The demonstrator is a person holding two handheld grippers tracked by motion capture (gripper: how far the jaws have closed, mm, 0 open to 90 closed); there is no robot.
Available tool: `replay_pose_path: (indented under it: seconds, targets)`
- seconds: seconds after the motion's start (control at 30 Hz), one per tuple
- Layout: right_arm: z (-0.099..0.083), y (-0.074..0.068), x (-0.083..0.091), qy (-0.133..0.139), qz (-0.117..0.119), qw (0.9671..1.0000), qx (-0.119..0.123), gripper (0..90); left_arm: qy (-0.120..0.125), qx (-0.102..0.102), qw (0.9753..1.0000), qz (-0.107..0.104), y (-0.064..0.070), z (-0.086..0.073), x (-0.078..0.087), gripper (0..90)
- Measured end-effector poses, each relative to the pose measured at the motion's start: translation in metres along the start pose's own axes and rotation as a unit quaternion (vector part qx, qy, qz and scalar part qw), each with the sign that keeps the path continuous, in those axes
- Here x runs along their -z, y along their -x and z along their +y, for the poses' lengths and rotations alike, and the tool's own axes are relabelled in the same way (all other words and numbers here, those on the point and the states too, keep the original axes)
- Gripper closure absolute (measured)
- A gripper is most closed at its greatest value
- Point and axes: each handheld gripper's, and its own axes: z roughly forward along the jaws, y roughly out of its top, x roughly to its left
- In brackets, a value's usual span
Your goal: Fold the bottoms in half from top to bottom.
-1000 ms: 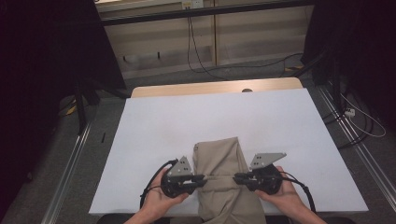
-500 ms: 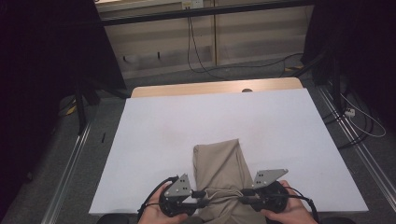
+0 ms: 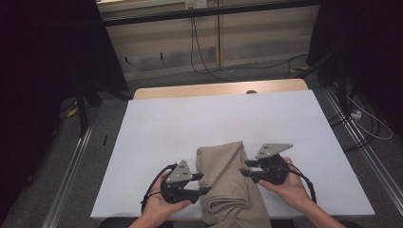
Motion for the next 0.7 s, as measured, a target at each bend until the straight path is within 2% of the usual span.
replay_pose_path:
  seconds: [0.1,0.17,0.2,0.27,0.3,0.33,0.37,0.5,0.57,0.6,0.63,0.67,0.7]
  targets:
    - [0.009,0.017,-0.023,-0.01,-0.016,0.9997,-0.013,66.1,-0.038,-0.037,0.9985,-0.011,0.013,-0.006,-0.013,53.6]
    - [0.012,0.022,-0.035,-0.021,-0.027,0.9994,-0.008,67.6,-0.041,-0.05,0.9979,-0.004,0.021,-0.008,-0.016,53.3]
    - [0.011,0.024,-0.041,-0.026,-0.039,0.9988,-0.012,69.2,-0.039,-0.052,0.9979,-0.003,0.023,-0.008,-0.016,53.3]
    - [0.007,0.026,-0.048,-0.04,-0.048,0.9978,-0.022,80.8,-0.039,-0.043,0.9983,-0.003,0.022,-0.009,-0.014,52.2]
    - [0.005,0.026,-0.048,-0.036,-0.045,0.9981,-0.021,87.9,-0.038,-0.038,0.9985,-0.008,0.021,-0.009,-0.014,50.5]
    - [0.005,0.025,-0.047,-0.038,-0.045,0.9981,-0.017,90.0,-0.036,-0.027,0.999,-0.007,0.018,-0.01,-0.012,48.7]
    - [0.005,0.023,-0.043,-0.04,-0.055,0.9977,-0.008,90.0,-0.035,-0.02,0.9992,-0.004,0.016,-0.01,-0.011,43.2]
    - [-0.002,0.023,-0.035,-0.043,-0.066,0.9969,-0.009,90.0,-0.003,0.013,0.9996,0.025,-0.003,-0.003,-0.003,32.9]
    - [-0.005,0.025,-0.031,-0.046,-0.072,0.9963,-0.01,90.0,0.013,0.026,0.9987,0.043,-0.016,0.002,0.0,33.5]
    - [-0.006,0.027,-0.03,-0.046,-0.072,0.9963,-0.013,90.0,0.023,0.04,0.9975,0.053,-0.028,0.005,0.001,33.6]
    - [-0.007,0.029,-0.028,-0.042,-0.064,0.9969,-0.021,89.1,0.021,0.045,0.9971,0.058,-0.036,0.007,0.001,34.9]
    - [-0.007,0.03,-0.028,-0.041,-0.06,0.9971,-0.024,84.9,0.022,0.051,0.9958,0.073,-0.048,0.011,-0.001,36.9]
    - [-0.006,0.032,-0.028,-0.041,-0.057,0.9971,-0.029,78.6,0.022,0.046,0.9944,0.092,-0.056,0.013,-0.002,40.1]
